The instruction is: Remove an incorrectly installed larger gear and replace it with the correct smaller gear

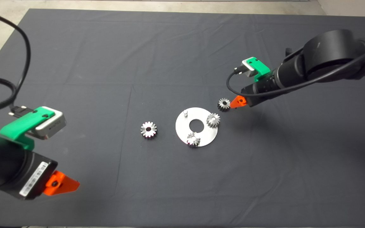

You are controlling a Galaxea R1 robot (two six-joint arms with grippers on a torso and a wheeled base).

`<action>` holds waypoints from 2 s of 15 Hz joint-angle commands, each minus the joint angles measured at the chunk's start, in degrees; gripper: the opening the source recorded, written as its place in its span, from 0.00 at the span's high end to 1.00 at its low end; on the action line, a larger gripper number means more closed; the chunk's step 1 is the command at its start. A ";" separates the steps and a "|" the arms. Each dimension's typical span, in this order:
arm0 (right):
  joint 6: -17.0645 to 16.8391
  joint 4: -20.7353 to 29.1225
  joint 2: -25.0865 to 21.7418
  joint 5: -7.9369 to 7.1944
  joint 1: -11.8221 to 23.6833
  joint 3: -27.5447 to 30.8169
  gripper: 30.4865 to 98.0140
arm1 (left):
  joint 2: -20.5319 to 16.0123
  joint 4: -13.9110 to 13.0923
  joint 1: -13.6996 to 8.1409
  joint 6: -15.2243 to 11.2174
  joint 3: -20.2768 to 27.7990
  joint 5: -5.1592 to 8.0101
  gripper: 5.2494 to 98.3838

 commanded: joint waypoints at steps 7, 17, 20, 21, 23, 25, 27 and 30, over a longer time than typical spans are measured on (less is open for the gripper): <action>-0.13 -16.21 0.22 2.83 -4.34 0.87 0.02 | -0.92 -0.90 -0.88 0.03 0.77 0.13 0.01; -0.13 -22.14 2.57 4.59 -7.64 -2.12 0.02 | -1.19 -0.99 -0.88 0.03 0.86 0.11 0.01; -0.13 -22.98 3.62 5.17 -8.39 -3.53 0.02 | -1.27 -0.99 -0.88 0.03 0.86 0.11 0.01; -0.13 -22.98 3.71 5.55 -8.47 -3.70 0.02 | -1.27 -1.08 -0.88 0.03 0.86 0.11 0.01; -0.13 -23.13 3.71 5.73 -8.91 -4.75 0.02 | -1.27 -1.16 -0.88 0.03 0.86 0.11 0.01; -0.13 -23.68 3.71 5.99 -9.08 -5.28 0.02 | -1.27 -1.16 -0.88 0.03 0.86 0.11 0.01; -0.13 -24.21 3.79 6.35 -9.44 -5.28 0.02 | -1.27 -1.16 -0.88 0.03 0.86 0.11 0.01; -0.22 -24.34 4.10 6.61 -10.18 -6.43 0.04 | -1.27 -1.16 -0.88 0.03 0.86 0.11 0.01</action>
